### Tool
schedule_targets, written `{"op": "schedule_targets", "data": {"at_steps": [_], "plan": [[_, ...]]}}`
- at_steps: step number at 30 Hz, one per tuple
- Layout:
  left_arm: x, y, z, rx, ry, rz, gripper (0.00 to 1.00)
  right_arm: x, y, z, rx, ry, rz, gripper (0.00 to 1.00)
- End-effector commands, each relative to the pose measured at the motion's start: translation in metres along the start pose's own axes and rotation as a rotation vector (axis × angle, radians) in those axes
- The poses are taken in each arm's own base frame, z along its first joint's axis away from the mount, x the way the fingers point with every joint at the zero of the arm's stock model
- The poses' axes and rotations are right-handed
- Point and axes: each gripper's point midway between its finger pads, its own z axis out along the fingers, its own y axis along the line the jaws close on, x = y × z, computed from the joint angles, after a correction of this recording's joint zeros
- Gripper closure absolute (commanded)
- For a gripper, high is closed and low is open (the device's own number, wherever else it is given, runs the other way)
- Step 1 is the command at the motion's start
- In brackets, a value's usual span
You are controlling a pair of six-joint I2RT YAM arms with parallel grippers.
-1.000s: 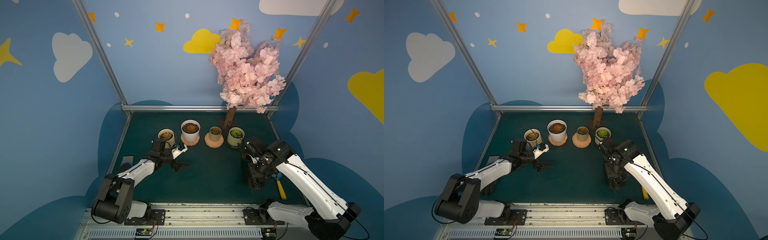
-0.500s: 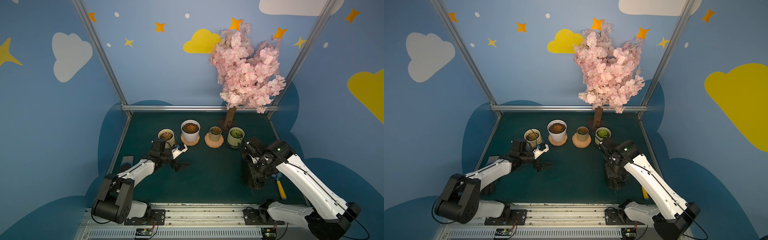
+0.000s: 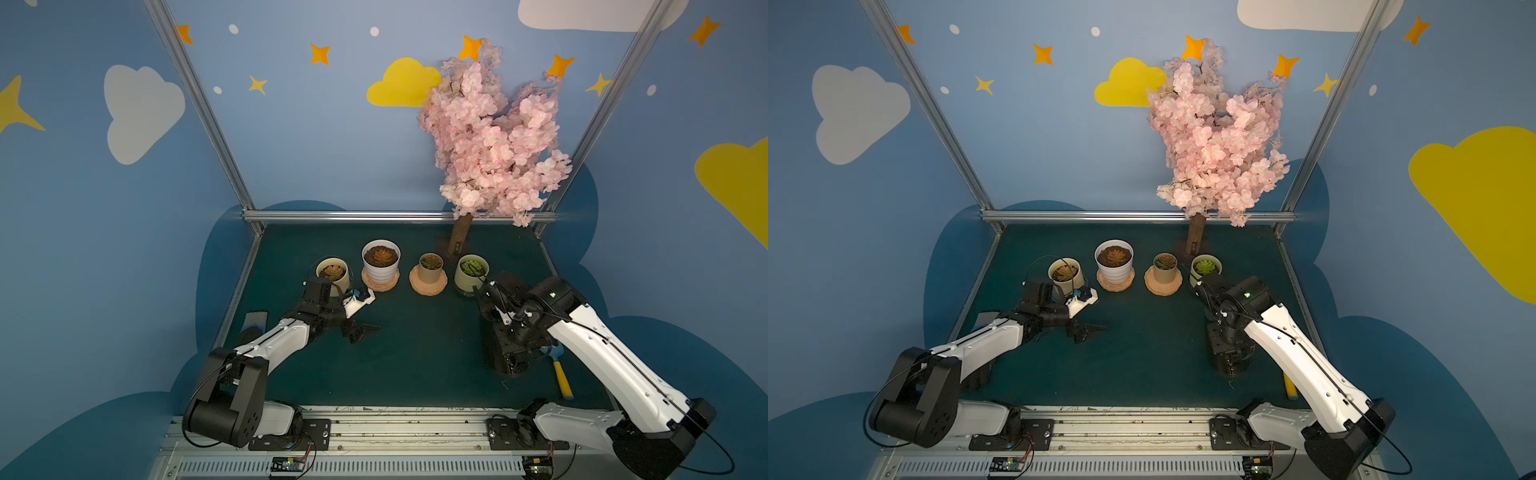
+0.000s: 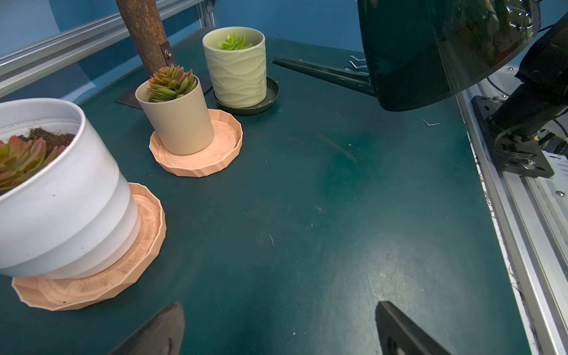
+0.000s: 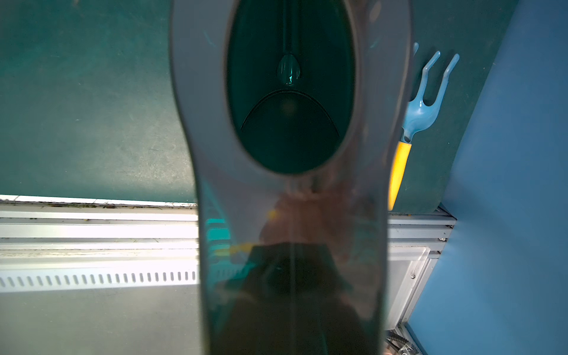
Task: Water the succulent around the soil edge
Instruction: Water the soil of the potted plant with water.
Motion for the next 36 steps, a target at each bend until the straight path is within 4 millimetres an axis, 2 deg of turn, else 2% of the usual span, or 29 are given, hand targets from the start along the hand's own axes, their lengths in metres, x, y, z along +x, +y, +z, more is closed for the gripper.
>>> {"op": "schedule_targets", "data": {"at_steps": [1, 8, 16, 36], "plan": [[-0.002, -0.003, -0.001, 0.008, 0.001, 0.004, 0.0, 0.036, -0.028, -0.011, 0.097, 0.103, 0.003, 1.0], [-0.002, -0.003, -0.001, 0.009, 0.001, 0.005, 0.0, 0.043, -0.036, -0.01, 0.113, 0.077, 0.032, 1.0], [-0.002, -0.002, -0.001, 0.006, 0.001, 0.005, 0.0, 0.046, -0.025, -0.005, 0.071, 0.134, -0.004, 1.0], [-0.002, -0.004, -0.002, 0.011, -0.001, 0.009, 0.0, 0.041, -0.022, -0.005, 0.076, 0.153, -0.007, 1.0]]}}
